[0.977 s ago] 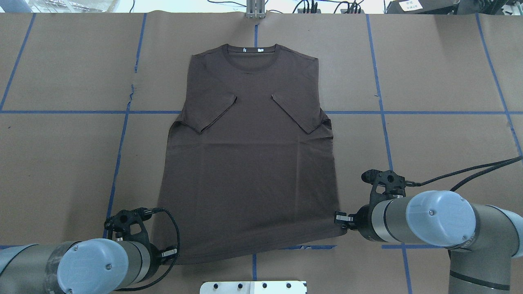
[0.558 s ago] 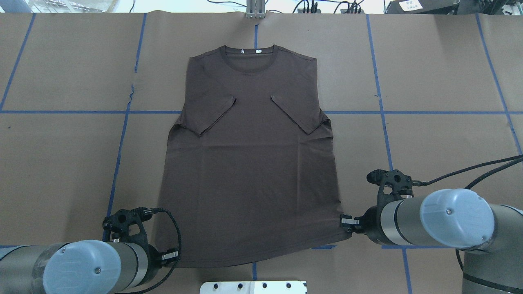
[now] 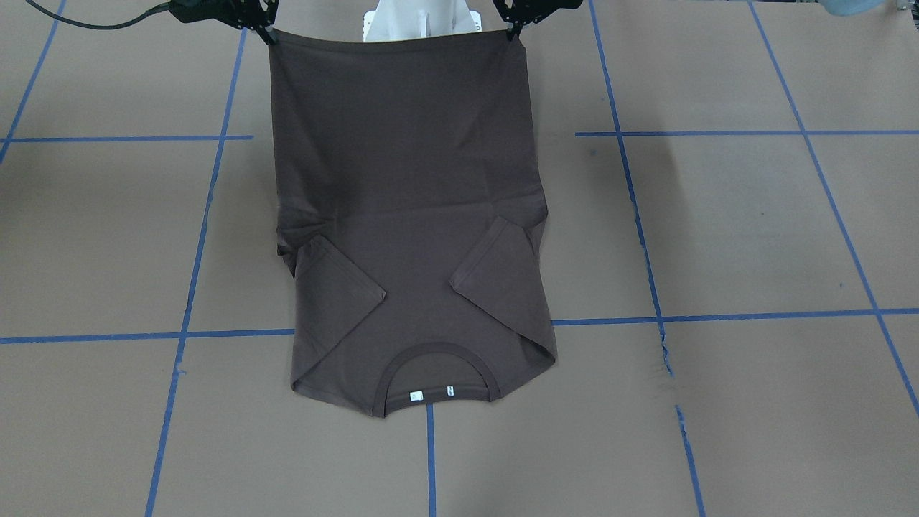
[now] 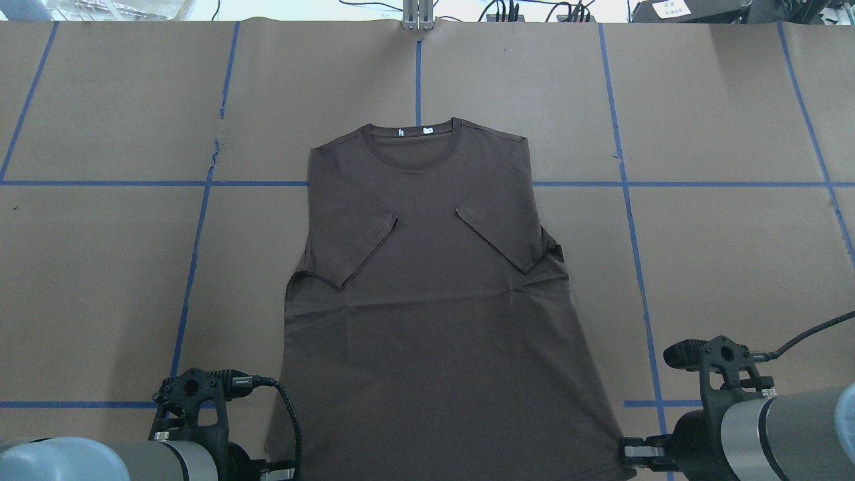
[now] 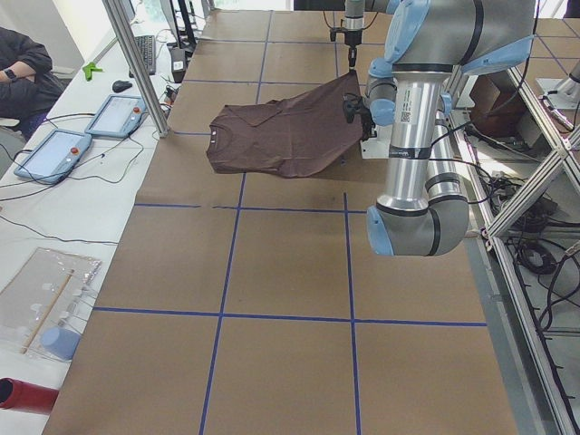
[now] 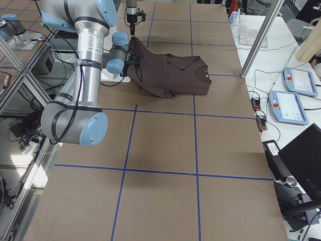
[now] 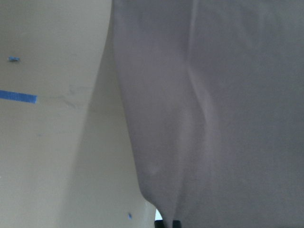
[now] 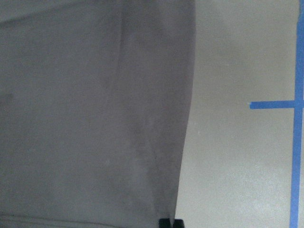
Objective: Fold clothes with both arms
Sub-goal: 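Lift the hem with both grippers and fold it toward the collar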
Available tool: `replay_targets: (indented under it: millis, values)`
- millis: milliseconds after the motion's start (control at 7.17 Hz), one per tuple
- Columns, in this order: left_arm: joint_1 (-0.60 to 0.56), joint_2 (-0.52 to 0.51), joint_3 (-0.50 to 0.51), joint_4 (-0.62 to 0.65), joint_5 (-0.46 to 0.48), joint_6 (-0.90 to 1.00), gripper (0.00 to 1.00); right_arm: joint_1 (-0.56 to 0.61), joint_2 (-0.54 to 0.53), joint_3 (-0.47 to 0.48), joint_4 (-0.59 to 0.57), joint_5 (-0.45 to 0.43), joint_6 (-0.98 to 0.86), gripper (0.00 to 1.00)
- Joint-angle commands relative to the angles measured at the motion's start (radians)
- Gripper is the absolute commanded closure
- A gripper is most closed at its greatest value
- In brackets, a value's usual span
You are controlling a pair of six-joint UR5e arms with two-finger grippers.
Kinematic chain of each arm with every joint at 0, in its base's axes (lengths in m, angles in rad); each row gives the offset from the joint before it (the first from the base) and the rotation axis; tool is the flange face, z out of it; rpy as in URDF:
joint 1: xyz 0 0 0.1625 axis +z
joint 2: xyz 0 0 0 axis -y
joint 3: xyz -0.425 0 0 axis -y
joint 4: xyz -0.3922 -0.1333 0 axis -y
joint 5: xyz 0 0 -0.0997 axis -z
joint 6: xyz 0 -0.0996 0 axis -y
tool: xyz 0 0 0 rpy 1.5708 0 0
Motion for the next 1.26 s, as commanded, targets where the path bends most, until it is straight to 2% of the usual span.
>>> replay_targets:
  millis: [0,279,419,558,698,1116]
  values:
    - [-0.036,-0.022,-0.004,0.019,-0.012,0.014,1.00,0.095,0.057,-0.024,0.000,0.031,-0.057,1.00]
    - [-0.206,-0.074,0.023,0.016,-0.017,0.165,1.00,0.284,0.230,-0.164,-0.002,0.085,-0.117,1.00]
    - [-0.300,-0.105,0.072,0.016,-0.020,0.212,1.00,0.412,0.338,-0.270,-0.002,0.161,-0.218,1.00]
    - [-0.369,-0.137,0.152,0.010,-0.037,0.221,1.00,0.546,0.368,-0.350,0.008,0.261,-0.258,1.00]
    - [-0.415,-0.183,0.251,0.007,-0.035,0.260,1.00,0.623,0.410,-0.416,0.006,0.298,-0.356,1.00]
    - [-0.561,-0.209,0.507,-0.215,-0.037,0.366,1.00,0.647,0.606,-0.648,0.005,0.292,-0.383,1.00]
